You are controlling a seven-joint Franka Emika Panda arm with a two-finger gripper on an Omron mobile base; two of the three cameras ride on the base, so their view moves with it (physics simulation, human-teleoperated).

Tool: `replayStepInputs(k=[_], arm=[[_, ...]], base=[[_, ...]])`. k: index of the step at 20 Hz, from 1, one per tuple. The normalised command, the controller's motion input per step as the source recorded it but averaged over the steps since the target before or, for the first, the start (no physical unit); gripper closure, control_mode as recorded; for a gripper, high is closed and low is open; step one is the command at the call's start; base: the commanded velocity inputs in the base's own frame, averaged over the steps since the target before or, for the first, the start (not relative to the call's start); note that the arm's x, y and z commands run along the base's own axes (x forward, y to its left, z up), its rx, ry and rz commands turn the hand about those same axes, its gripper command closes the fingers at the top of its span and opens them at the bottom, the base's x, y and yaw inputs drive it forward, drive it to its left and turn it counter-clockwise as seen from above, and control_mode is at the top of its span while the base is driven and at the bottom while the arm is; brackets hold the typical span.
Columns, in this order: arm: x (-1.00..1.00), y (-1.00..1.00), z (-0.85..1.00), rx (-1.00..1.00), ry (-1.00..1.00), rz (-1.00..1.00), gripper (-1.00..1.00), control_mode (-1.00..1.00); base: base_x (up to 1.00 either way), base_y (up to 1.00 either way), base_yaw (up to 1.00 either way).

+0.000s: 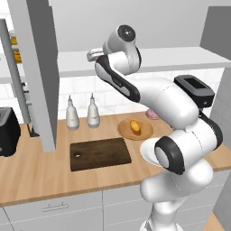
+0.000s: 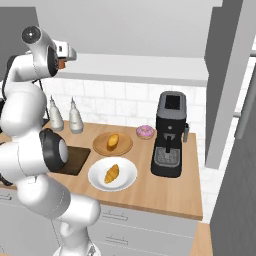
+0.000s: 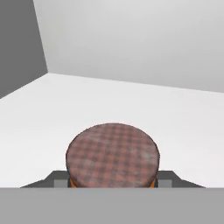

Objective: From the different types of pastries on the counter, select a croissant and place it on the cutting board. Then retrieve a jar of jam from the cabinet and place it alongside the croissant on the cutting board.

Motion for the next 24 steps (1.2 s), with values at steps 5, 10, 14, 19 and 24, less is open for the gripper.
replayStepInputs(k=[5,10,14,19,24], arm=[[0.0,0.0,0.0,0.0,0.0,0.0,1.0,-1.0],[-0.21,-0.04,0.03,-0.01,-0.1,0.0,1.0,-1.0],[-0.42,0.0,0.01,0.0,-0.05,0.0,1.0,-1.0],[-0.65,-0.04,0.2,0.05,0.0,0.0,1.0,-1.0],[-0.68,-0.09,0.19,0.07,0.0,0.0,1.0,-1.0]], base=[[0.0,0.0,0.0],[0.0,0.0,0.0],[0.0,0.0,0.0],[0.0,0.0,0.0],[0.0,0.0,0.0]])
